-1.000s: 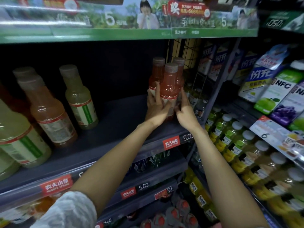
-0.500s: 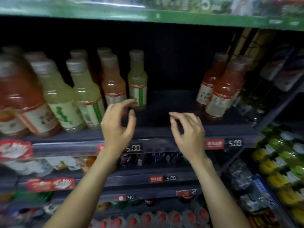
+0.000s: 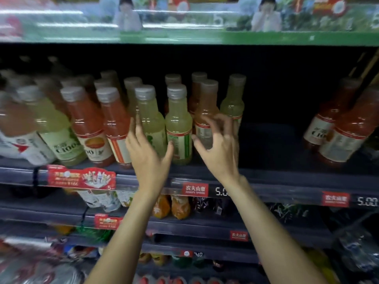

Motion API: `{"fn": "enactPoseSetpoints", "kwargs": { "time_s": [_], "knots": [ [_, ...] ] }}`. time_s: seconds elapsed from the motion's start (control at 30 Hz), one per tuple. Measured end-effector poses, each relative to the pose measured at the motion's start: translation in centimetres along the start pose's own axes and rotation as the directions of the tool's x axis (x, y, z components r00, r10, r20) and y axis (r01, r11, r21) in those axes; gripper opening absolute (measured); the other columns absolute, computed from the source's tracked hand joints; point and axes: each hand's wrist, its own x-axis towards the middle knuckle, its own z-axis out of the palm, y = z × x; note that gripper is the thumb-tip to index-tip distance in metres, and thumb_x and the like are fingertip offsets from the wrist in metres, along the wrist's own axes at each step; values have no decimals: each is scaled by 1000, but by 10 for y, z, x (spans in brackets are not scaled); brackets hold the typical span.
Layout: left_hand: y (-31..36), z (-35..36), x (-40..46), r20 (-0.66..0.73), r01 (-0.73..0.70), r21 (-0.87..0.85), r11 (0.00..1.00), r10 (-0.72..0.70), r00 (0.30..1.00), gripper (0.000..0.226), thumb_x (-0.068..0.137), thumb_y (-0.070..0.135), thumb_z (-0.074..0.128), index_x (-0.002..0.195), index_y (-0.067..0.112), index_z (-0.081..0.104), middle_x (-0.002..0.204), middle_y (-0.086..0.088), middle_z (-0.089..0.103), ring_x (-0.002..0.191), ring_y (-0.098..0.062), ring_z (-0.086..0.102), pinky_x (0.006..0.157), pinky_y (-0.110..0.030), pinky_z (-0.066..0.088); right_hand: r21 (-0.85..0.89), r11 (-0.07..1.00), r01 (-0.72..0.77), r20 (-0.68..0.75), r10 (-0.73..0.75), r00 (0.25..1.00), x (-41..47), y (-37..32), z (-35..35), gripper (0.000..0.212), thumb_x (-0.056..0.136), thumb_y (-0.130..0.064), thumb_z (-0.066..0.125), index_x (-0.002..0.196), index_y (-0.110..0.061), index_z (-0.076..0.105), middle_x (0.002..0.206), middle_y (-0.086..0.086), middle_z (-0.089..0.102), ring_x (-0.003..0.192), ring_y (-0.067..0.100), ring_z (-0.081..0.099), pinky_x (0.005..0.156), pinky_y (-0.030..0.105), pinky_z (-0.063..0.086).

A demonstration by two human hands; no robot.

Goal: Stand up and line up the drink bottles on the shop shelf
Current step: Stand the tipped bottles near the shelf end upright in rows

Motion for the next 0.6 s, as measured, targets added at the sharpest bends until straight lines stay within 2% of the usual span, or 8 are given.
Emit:
{"fn": "enactPoseSetpoints", "kwargs": {
  "time_s": [0.07,0.13,0.23,0.27,0.33,0.43,0.5,0.6],
  "knots": [
    [1,4,0,23,16,7,1000,-16,1000,85,84,29,68,144,-8,21,143,-26,36,128,-34,35,107,-30,26,-51,997,65,93,-60,994,6,-17,4,62,83,-42,65,135,-15,47,123,12,54,92,27,63,66,36,57],
    [-2,5,1,37,-8,41,999,7,999,91,81,24,73,147,-6,17,146,-25,34,128,-34,36,106,-30,28,-225,967,119,178,-79,981,9,-30,12,82,80,-52,66,144,-15,30,124,15,57,78,29,68,50,31,55],
    [-11,4,2,64,-36,108,993,29,998,97,75,14,77,148,-3,16,140,-28,38,123,-41,41,101,-33,33,-347,935,78,164,-22,986,8,-37,25,104,71,-60,71,146,-11,17,121,14,61,68,26,68,46,24,49],
    [-13,3,3,67,-35,111,993,28,997,99,73,12,78,148,-2,15,137,-29,41,119,-42,43,98,-33,31,-336,940,62,143,-14,990,7,-37,29,108,69,-59,73,146,-10,15,120,15,60,75,26,68,50,26,51],
    [-14,2,5,65,-21,92,996,15,998,102,70,10,79,149,-2,15,129,-31,43,112,-42,44,96,-33,29,-269,963,23,96,3,995,6,-36,34,111,66,-53,77,147,-9,16,121,17,58,99,30,63,72,32,56],
    [-12,2,7,51,14,25,1000,-15,999,100,69,12,80,148,-1,19,124,-29,42,110,-38,40,96,-29,28,-151,980,-126,61,137,989,6,-37,33,109,66,-47,80,148,-7,19,134,18,48,123,33,47,105,33,31],
    [-10,4,5,53,26,-17,1000,-25,998,96,69,14,80,147,2,25,125,-26,41,113,-35,39,96,-27,29,-73,974,-217,65,221,973,0,-40,29,107,67,-43,80,148,-10,17,142,18,39,131,32,38,110,37,23],
    [-6,5,1,110,46,-78,996,-38,993,97,68,21,82,146,8,26,131,-21,40,118,-33,41,100,-33,34,27,971,-237,-11,238,971,-14,-40,16,104,68,-31,81,147,-10,16,137,19,38,123,29,44,101,35,40]
  ]
}}
